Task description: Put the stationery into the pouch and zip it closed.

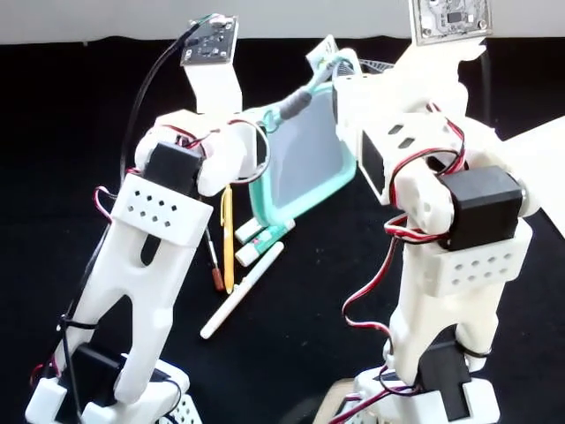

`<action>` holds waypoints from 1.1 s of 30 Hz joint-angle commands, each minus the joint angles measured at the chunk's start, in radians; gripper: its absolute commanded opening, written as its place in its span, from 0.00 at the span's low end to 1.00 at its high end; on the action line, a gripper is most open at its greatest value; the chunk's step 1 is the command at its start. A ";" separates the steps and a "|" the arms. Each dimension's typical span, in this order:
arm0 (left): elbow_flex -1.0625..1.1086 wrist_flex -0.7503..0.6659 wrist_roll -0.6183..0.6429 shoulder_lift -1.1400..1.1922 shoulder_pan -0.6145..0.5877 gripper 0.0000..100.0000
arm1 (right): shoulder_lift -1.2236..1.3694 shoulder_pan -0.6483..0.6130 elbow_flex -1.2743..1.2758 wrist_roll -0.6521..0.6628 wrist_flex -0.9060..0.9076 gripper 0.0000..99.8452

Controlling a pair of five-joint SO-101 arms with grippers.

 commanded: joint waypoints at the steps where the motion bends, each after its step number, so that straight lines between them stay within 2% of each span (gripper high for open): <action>1: -0.050 0.049 0.025 -0.033 0.010 0.01 | -0.007 0.031 -0.036 0.006 0.005 0.01; 5: -0.165 0.150 0.120 -0.097 -0.016 0.01 | -0.010 0.064 -0.038 0.006 -0.010 0.01; 9: -0.335 0.318 0.212 -0.153 -0.019 0.01 | -0.010 0.105 -0.038 0.005 -0.070 0.01; 14: -0.564 0.491 0.342 -0.166 -0.021 0.01 | -0.010 0.113 -0.038 -0.009 -0.108 0.01; 19: -0.714 0.608 0.451 -0.166 -0.022 0.01 | -0.004 0.113 -0.030 -0.049 -0.108 0.01; 26: -0.723 0.644 0.666 -0.173 -0.024 0.01 | 0.001 0.113 -0.028 -0.044 -0.116 0.01; 29: -0.716 0.644 0.690 -0.166 -0.024 0.01 | 0.004 0.105 -0.022 -0.044 -0.107 0.01; 33: -0.562 0.640 0.686 -0.166 -0.048 0.01 | 0.031 0.059 0.045 -0.044 -0.088 0.01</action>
